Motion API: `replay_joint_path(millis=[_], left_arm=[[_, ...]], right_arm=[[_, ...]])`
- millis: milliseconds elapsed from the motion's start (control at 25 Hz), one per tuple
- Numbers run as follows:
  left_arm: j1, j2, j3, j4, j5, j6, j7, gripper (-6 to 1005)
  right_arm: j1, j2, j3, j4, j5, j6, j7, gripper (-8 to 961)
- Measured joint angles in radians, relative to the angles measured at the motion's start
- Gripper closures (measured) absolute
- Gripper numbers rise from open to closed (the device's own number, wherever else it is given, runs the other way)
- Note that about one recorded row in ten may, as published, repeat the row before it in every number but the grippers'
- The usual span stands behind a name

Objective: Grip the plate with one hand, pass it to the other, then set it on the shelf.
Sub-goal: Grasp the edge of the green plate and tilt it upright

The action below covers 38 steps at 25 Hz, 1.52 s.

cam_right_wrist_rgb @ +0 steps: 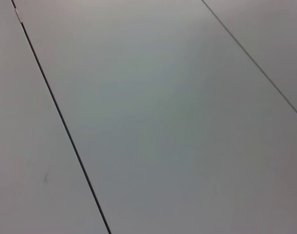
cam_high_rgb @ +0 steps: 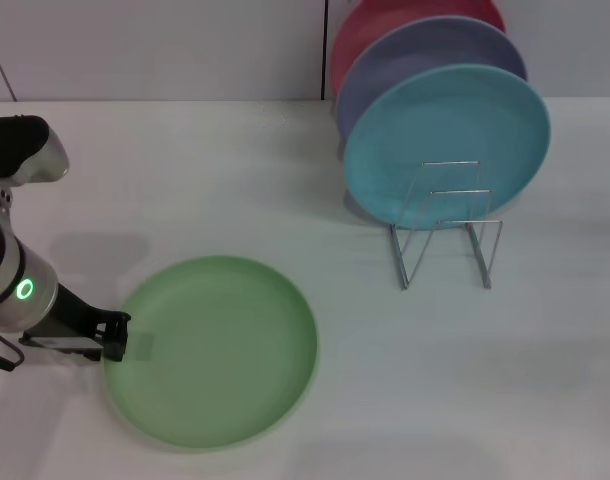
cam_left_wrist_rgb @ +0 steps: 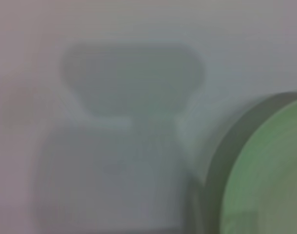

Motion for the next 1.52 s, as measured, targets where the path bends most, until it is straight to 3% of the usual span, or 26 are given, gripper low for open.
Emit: replay_joint_path(millis=[800, 1000, 1280, 1520], left_arm=[[-0.011, -0.002, 0.01, 0.018, 0.0, 0.0, 0.01, 856], [-0.006, -0.002, 0.008, 0.014, -0.005, 0.005, 0.013, 936], [0.046, -0.003, 0.0, -0.052, -0.02, 0.047, 0.027, 938], [0.105, -0.001, 0.007, -0.084, -0.015, 0.185, 0.032, 955]], right_arm=[[-0.004, 0.001, 0.0, 0.0, 0.0, -0.006, 0.0, 245], [-0.006, 0.001, 0.0, 0.0, 0.0, -0.01, 0.0, 246], [-0.009, 0.001, 0.0, 0.0, 0.0, -0.011, 0.0, 246], [-0.009, 0.002, 0.0, 0.0, -0.003, -0.011, 0.0, 246]])
